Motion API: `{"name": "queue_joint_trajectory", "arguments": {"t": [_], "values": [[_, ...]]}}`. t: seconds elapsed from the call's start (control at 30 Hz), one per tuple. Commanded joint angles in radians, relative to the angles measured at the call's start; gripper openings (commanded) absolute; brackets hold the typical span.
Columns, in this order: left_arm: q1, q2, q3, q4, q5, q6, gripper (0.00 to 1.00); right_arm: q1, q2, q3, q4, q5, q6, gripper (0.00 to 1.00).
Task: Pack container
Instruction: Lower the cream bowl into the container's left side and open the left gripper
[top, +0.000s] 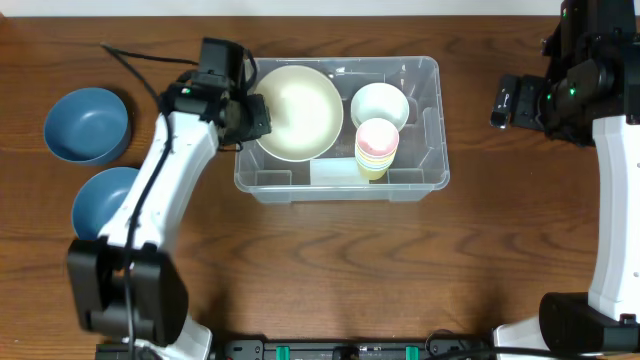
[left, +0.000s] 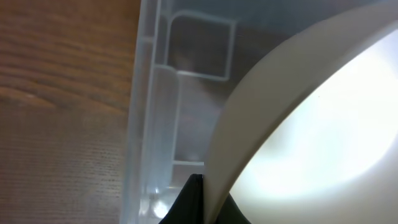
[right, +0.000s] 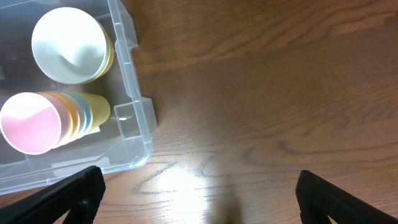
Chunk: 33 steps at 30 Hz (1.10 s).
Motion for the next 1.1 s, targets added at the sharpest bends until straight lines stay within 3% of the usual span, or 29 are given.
{"name": "queue_joint_trajectory", "arguments": {"t": [0.0, 0.33, 0.37, 0.4, 0.47, 0.53, 1.07], "values": [[-0.003, 0.069, -0.006, 0.001, -0.012, 0.016, 0.06, -0.005, -0.012, -0.001, 0.000, -0.002, -0.012, 0.99], [-0.022, 0.204, -0.006, 0.036, -0.012, 0.016, 0.07, -0.005, -0.012, -0.001, 0.000, -0.002, -0.012, 0.99], [-0.023, 0.204, -0.006, 0.039, -0.012, 0.016, 0.14, -0.005, -0.012, -0.001, 0.000, -0.002, -0.012, 0.99], [-0.024, 0.204, -0.006, 0.042, -0.012, 0.016, 0.35, -0.005, -0.012, -0.001, 0.000, -0.002, -0.012, 0.99], [-0.024, 0.204, -0.005, 0.048, -0.011, 0.016, 0.61, -0.005, -0.012, -0.001, 0.000, -0.002, -0.012, 0.99], [-0.024, 0.204, -0.005, 0.050, -0.011, 0.016, 0.76, -0.005, -0.012, -0.001, 0.000, -0.002, -0.012, 0.99], [-0.024, 0.129, 0.027, 0.053, -0.007, 0.012, 0.81, -0.005, -0.012, -0.001, 0.000, -0.002, -0.012, 0.99]]}}
